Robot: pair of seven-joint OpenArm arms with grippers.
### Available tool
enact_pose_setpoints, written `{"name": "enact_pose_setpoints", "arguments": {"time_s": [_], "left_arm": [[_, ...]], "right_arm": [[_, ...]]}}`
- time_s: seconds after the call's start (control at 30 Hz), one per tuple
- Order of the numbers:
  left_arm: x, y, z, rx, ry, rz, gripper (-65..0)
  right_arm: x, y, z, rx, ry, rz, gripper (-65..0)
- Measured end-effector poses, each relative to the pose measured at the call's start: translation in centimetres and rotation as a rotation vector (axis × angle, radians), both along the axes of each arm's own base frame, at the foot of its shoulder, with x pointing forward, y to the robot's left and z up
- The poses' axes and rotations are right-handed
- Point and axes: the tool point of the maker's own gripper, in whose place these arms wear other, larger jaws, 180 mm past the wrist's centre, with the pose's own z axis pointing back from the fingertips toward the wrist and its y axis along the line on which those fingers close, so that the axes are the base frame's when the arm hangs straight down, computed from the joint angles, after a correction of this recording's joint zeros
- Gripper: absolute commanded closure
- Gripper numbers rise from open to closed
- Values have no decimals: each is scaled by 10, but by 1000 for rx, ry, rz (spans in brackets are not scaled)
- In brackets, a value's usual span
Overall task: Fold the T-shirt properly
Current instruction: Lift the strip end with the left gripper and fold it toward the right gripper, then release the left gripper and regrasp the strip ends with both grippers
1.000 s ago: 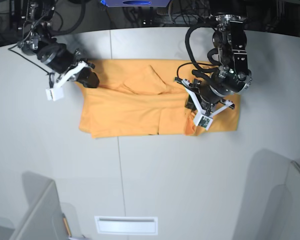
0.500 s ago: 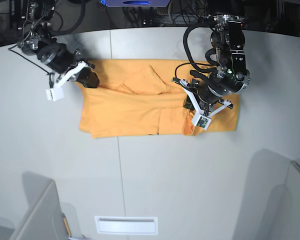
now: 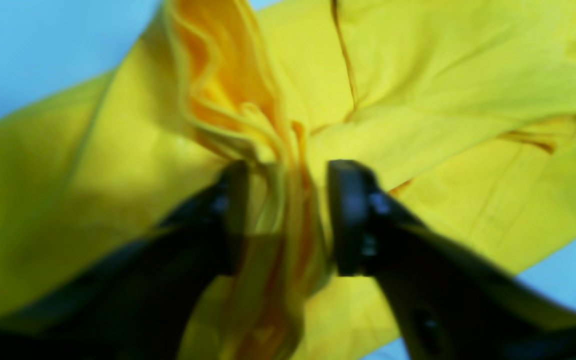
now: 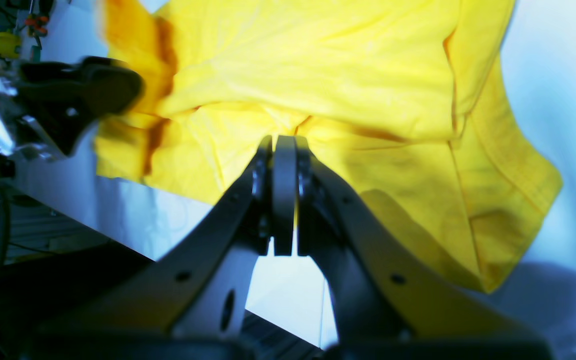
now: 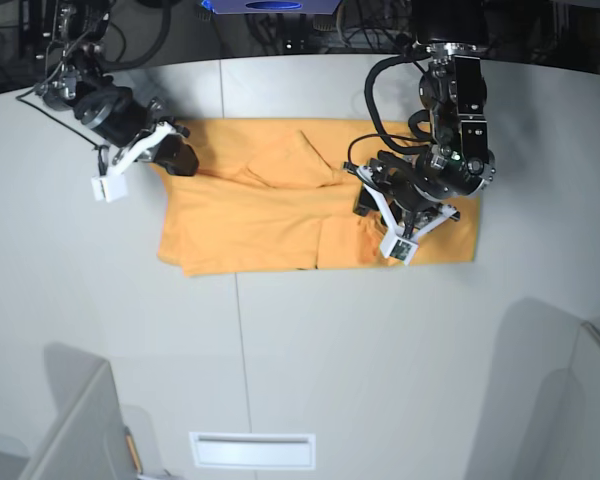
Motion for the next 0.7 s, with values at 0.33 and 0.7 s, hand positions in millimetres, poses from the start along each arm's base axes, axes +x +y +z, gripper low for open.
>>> {"name": "enact_pose_setpoints", "arguments": {"time_s": [0.33, 0.7], "left_arm": [[-6, -51, -4, -104, 38, -34, -558], [-26, 62, 26, 36, -61, 224, 0]], "right_arm": [[5, -1, 2, -5, -9, 0, 0], [53, -52, 0, -9, 100, -77, -284]]}}
